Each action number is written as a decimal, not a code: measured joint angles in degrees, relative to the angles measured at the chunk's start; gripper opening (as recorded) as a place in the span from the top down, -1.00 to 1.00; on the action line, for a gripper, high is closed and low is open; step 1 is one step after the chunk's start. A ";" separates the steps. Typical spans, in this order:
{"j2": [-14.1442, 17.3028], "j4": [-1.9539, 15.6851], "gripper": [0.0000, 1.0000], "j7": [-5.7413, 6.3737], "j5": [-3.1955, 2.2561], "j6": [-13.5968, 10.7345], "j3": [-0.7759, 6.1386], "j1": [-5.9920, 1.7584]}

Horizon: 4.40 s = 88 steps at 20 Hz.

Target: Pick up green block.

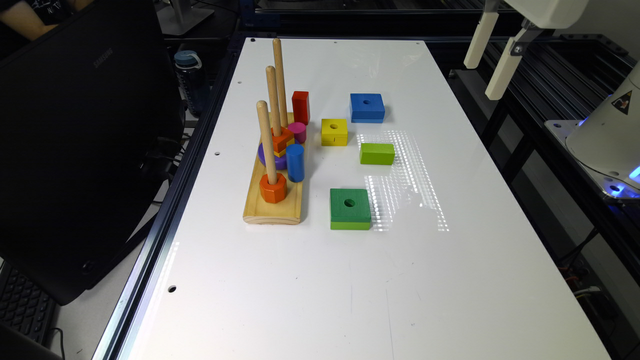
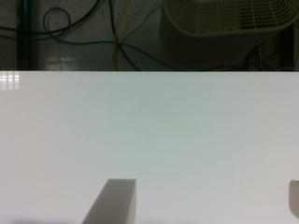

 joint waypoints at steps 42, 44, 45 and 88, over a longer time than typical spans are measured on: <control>0.16 0.54 -1.00 -0.01 0.00 0.76 0.00 -0.03; 0.67 1.10 -1.00 -0.01 0.00 1.07 0.00 -0.04; 1.12 1.48 -1.00 -0.01 0.00 1.25 0.00 -0.04; 28.20 24.49 -1.00 -0.38 0.96 4.78 6.18 -5.74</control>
